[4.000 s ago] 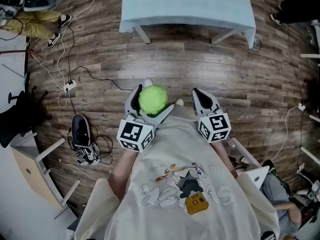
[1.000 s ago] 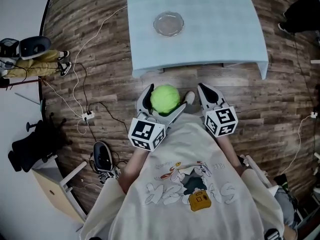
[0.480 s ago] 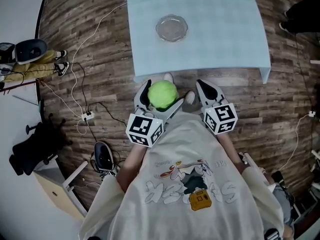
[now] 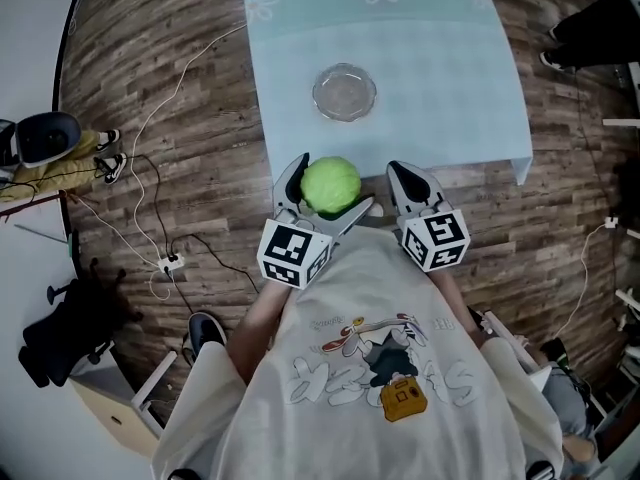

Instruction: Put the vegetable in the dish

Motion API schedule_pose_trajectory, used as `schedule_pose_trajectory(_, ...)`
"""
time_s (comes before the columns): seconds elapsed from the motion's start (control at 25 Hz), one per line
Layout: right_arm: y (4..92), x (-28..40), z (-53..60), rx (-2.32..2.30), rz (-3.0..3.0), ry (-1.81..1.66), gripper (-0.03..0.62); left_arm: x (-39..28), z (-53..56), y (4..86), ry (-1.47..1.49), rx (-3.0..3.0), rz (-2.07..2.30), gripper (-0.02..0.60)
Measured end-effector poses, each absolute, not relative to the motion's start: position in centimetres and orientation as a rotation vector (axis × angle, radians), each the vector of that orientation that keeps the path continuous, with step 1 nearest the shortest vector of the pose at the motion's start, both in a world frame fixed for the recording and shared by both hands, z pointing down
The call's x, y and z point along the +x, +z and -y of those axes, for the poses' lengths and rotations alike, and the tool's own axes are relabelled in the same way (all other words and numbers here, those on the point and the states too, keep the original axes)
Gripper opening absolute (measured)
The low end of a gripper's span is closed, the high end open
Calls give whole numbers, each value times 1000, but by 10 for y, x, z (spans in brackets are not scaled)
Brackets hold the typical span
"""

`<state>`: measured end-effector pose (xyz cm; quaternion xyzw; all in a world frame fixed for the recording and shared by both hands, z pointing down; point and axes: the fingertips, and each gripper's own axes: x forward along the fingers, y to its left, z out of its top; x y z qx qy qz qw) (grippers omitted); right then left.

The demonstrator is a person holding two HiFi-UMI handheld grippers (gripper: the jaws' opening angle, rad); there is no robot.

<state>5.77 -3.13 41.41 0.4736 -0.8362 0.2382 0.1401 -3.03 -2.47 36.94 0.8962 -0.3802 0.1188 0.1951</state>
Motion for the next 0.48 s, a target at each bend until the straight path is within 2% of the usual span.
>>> schedule_pose_trajectory(0.48,434,50,78,1491,2300,716,23,-36,95,397,301,2499,856,545)
